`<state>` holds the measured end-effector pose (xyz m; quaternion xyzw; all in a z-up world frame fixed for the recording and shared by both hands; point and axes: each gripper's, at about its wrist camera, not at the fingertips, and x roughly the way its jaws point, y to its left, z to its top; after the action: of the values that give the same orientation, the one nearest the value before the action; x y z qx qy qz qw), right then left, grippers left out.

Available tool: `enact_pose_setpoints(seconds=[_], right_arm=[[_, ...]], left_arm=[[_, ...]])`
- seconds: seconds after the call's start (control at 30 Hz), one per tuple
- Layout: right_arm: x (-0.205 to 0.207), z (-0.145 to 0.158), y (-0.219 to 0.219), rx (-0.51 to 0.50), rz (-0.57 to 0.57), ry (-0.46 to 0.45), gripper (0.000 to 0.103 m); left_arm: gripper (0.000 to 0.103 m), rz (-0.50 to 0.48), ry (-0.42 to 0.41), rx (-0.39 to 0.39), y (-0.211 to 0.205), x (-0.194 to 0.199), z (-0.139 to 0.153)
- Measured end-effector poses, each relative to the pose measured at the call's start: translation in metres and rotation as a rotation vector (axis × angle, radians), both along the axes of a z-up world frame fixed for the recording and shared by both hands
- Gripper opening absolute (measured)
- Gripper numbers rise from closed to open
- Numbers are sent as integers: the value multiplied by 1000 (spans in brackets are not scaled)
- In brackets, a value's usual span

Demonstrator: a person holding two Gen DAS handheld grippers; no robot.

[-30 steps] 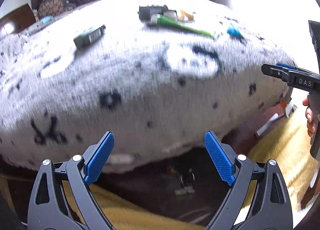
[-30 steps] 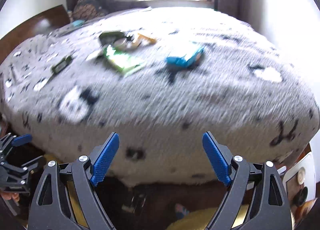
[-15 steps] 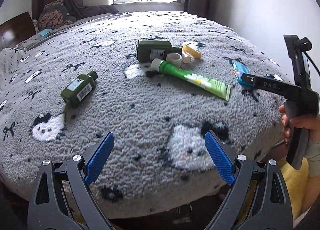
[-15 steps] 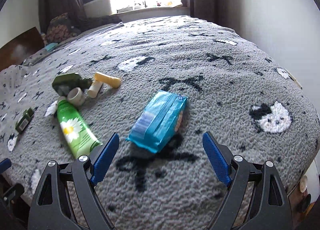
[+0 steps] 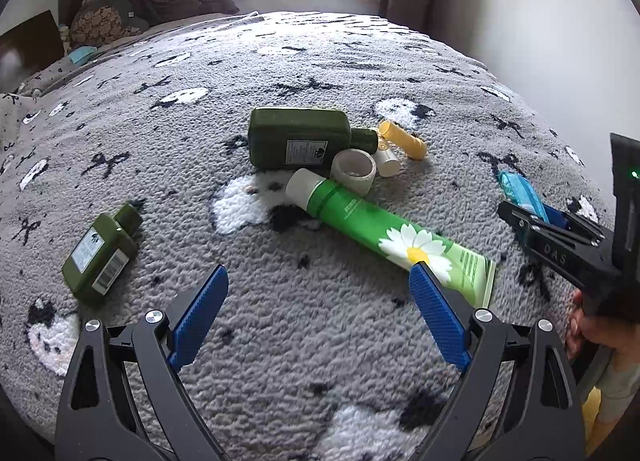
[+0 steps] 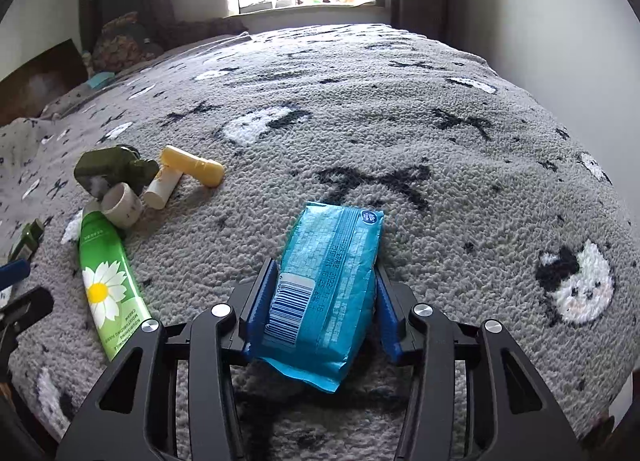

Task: Collect trash
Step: 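Grasp the green daisy tube with the left tool, then carry the wipe packet and green tube down past the bed edge toward the bin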

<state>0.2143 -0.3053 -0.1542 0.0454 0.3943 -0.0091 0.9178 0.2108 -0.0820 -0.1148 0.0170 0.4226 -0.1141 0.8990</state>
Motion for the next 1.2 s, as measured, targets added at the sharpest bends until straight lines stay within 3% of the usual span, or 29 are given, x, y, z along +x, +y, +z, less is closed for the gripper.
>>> enact_pose_setpoints(seconds=[0.33, 0.47, 0.53, 0.67, 0.97, 1.03, 1.2], right_arm=[[-19, 14, -18, -7, -3, -55, 44], [-23, 18, -23, 14, 5, -69, 44], [-24, 17, -25, 22, 8, -67, 44], [-28, 16, -25, 22, 14, -66, 44], [-48, 21, -12, -3, 55, -73, 43], [-55, 23, -7, -10, 71, -77, 43], [-78, 31, 9, -25, 111, -97, 43]], left_arm=[[84, 2, 117, -28, -34, 58, -25], [59, 18, 113, 9, -45, 69, -29], [52, 23, 108, 19, -46, 70, -28], [37, 13, 110, -7, -37, 65, -23], [32, -27, 77, 44, -21, 23, -17], [18, -42, 76, 32, -15, 11, -16], [16, -74, 57, 78, -9, -21, -18]])
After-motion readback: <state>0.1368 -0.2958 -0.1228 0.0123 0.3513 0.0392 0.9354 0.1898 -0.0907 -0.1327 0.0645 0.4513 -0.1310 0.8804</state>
